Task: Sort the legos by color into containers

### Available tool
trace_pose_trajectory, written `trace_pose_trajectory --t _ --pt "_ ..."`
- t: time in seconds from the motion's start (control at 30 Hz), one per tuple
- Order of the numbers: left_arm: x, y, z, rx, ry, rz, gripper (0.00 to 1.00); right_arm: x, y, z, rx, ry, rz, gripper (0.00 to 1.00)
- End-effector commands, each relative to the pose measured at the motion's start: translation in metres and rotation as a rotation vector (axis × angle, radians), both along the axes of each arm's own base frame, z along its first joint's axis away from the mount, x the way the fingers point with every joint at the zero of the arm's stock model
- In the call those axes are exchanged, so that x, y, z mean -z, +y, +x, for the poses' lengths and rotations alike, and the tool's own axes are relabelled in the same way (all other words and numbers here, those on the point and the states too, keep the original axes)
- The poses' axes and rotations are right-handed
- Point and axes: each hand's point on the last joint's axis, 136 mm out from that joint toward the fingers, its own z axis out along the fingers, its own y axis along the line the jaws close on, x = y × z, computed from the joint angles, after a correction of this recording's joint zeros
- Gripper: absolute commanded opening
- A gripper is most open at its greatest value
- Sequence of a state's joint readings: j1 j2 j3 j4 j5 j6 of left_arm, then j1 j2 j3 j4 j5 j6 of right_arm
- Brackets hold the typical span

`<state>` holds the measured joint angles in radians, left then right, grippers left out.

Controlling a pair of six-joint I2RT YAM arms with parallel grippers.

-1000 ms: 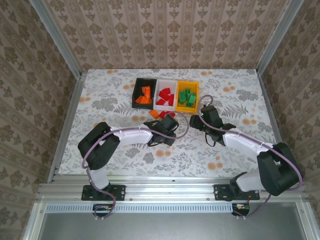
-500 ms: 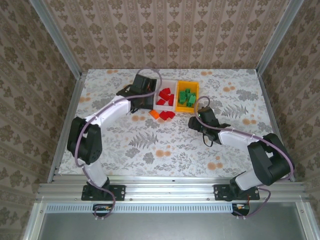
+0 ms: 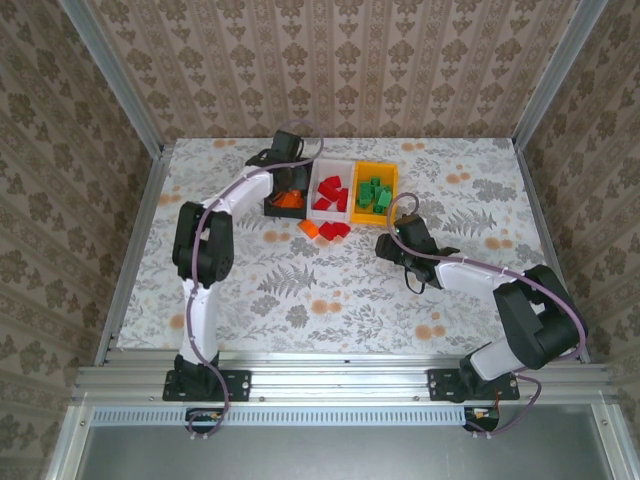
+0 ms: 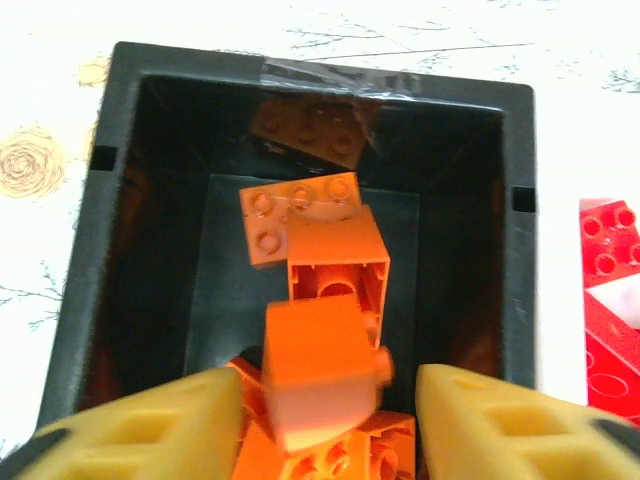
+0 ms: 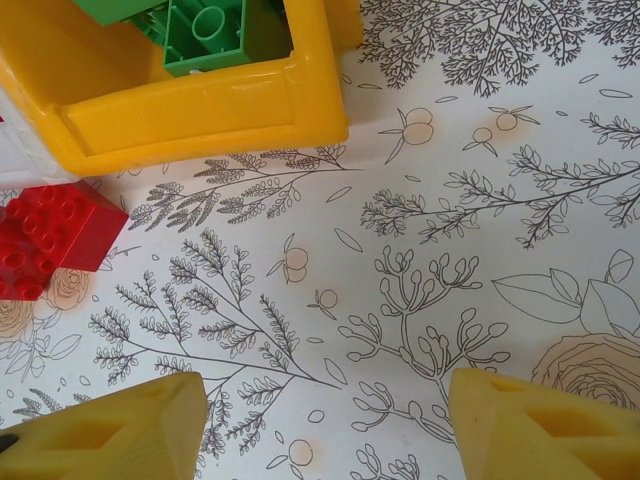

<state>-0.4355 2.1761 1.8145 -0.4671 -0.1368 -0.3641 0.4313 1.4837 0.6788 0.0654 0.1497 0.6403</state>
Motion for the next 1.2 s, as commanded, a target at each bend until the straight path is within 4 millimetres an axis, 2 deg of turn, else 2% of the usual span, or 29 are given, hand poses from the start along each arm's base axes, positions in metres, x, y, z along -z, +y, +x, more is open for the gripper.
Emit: trace_pose_trajectory --t 0.0,0.03,0.07,0.17,0.2,0.27,0.37,0.5,0.6,0.77,1.17 --pt "-0.034 0.0 0.001 0.01 -0.044 -0.023 0.69 -0.012 0.002 0.003 0.008 -0.039 0.018 0.66" --pt "-0.041 0.001 -0.001 0.006 -0.056 -0.024 0.76 -0.013 0.002 0.003 0.006 -0.041 0.017 0.67" --pt "-0.049 0.003 -0.006 -0.003 -0.068 -0.025 0.78 -0.013 0.002 0.003 0.007 -0.041 0.018 0.67" --pt "-0.066 0.014 -0.027 -0.067 -0.081 -0.04 0.79 -0.014 0.002 0.002 0.003 -0.041 0.023 0.67" --pt "-0.068 0.006 -0.043 -0.073 -0.075 -0.047 0.79 -0.015 0.003 0.001 0.0 -0.042 0.024 0.67" --pt "-0.064 0.009 -0.075 -0.149 -0.041 -0.08 0.77 -0.015 0.003 0.001 -0.002 -0.043 0.025 0.67" --pt "-0.044 0.007 -0.119 -0.228 0.031 -0.143 0.77 -0.017 0.002 0.001 0.0 -0.048 0.022 0.67" --pt "-0.004 -0.008 -0.156 -0.288 0.163 -0.318 0.76 -0.016 0.003 0.001 -0.002 -0.046 0.021 0.67" --pt "0.013 -0.012 -0.159 -0.298 0.199 -0.34 0.76 -0.017 0.003 0.0 -0.004 -0.047 0.022 0.67" --pt "0.024 -0.029 -0.146 -0.236 0.225 -0.31 0.77 -0.019 0.003 -0.002 -0.007 -0.053 0.022 0.67" --pt "0.056 -0.033 -0.13 -0.256 0.259 -0.248 0.76 -0.019 0.004 -0.002 -0.012 -0.052 0.027 0.67"
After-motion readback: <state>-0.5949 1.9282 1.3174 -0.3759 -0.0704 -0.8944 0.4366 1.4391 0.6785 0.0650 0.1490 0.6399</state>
